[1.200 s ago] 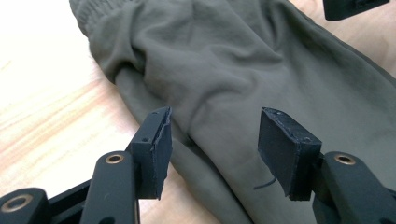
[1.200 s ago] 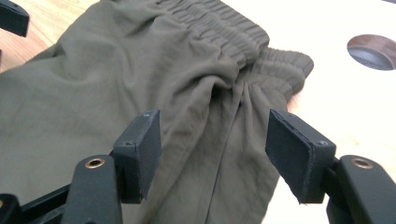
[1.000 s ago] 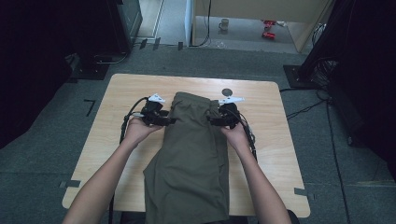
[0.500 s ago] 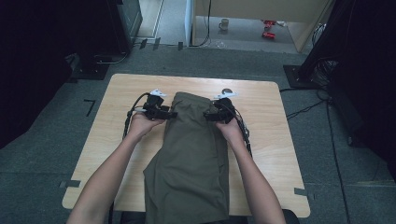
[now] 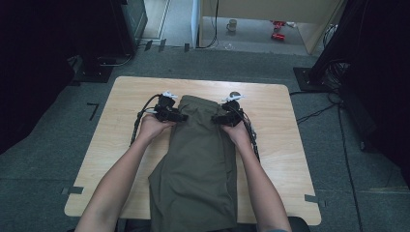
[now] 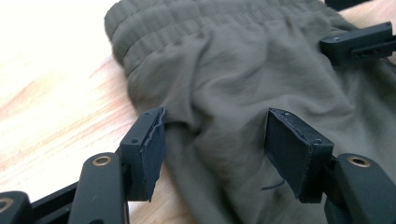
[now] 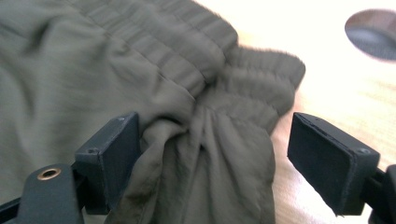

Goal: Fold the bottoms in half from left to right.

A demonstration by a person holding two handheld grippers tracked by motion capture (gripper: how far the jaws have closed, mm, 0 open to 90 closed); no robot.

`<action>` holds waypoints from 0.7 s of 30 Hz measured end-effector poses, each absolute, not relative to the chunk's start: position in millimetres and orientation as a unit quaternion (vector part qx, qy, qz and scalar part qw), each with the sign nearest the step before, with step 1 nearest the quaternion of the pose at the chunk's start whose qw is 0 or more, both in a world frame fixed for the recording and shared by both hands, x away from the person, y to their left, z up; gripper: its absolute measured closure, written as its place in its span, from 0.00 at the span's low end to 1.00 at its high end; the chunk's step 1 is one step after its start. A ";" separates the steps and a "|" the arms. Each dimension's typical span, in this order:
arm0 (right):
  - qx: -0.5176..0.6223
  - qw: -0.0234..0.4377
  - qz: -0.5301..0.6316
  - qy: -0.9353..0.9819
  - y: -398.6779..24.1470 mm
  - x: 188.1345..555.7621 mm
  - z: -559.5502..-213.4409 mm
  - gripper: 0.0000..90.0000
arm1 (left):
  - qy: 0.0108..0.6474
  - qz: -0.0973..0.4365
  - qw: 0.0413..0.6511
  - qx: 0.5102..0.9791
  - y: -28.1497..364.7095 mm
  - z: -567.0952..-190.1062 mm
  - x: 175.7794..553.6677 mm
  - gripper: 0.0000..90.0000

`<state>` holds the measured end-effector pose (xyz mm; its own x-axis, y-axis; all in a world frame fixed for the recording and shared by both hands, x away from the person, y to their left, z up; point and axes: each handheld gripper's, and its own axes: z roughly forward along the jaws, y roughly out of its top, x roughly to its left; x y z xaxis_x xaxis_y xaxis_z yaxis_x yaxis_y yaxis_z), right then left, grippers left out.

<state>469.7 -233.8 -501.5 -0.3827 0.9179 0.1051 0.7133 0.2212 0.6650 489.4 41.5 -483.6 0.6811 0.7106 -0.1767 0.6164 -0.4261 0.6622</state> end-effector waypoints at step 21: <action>0.508 0.185 0.344 0.768 -231.6 461.4 -514.0 0.58 | 0.410 0.060 0.354 0.838 30.9 -502.4 489.1 0.39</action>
<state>461.4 -231.6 -514.0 -0.4159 0.9070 0.0656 0.6524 0.2473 0.7164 489.1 30.9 -502.4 0.6564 0.7301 -0.1900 0.6450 -0.4125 0.6433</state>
